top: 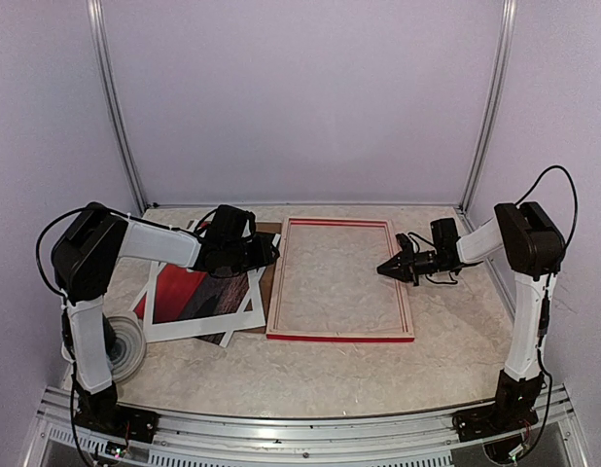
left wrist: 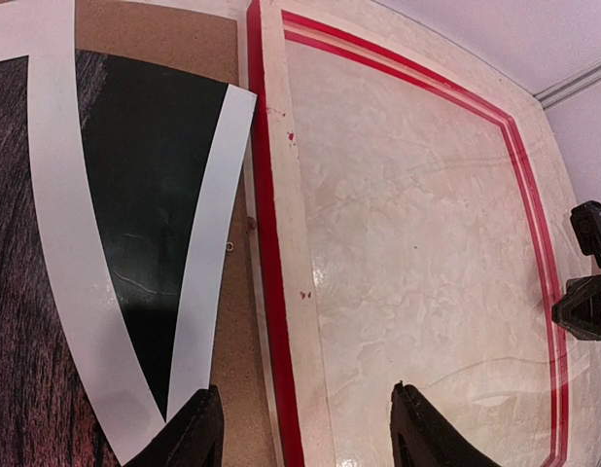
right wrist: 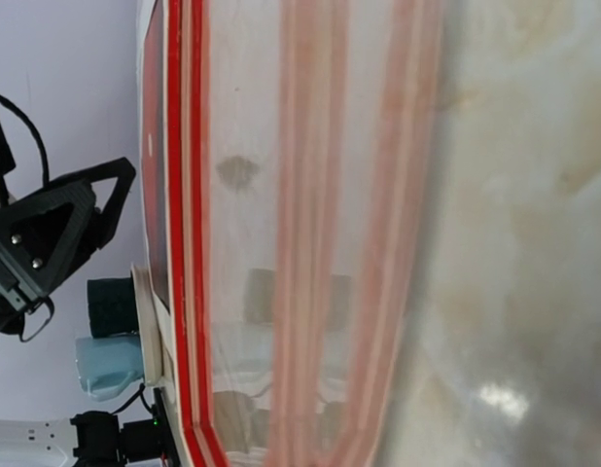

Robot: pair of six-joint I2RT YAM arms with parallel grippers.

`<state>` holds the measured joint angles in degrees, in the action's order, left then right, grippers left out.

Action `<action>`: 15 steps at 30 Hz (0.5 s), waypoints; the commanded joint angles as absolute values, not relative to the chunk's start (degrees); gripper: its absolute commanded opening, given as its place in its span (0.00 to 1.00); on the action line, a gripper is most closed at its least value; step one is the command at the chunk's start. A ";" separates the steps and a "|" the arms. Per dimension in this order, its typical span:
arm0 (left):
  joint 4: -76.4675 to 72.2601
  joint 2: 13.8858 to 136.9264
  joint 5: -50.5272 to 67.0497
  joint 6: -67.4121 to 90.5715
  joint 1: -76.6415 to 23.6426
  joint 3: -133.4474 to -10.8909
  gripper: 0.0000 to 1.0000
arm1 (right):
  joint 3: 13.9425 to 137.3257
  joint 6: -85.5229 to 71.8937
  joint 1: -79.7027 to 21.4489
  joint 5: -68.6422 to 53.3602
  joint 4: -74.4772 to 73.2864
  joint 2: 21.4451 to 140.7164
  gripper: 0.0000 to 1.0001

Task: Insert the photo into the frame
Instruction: Place the glass panel at the frame body.

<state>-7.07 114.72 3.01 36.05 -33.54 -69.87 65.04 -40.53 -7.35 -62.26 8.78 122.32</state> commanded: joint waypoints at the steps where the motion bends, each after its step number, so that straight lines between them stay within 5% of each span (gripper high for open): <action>1: -6.71 115.16 2.87 36.12 -33.93 -69.96 0.59 | 64.49 -39.93 -6.77 -62.22 8.11 119.88 0.00; 15: -7.21 116.14 3.90 36.30 -34.23 -70.22 0.59 | 65.32 -40.60 -7.55 -62.76 8.74 120.60 0.02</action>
<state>-7.07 114.74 3.09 36.07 -33.56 -69.87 65.01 -40.58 -7.35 -62.28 8.82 122.30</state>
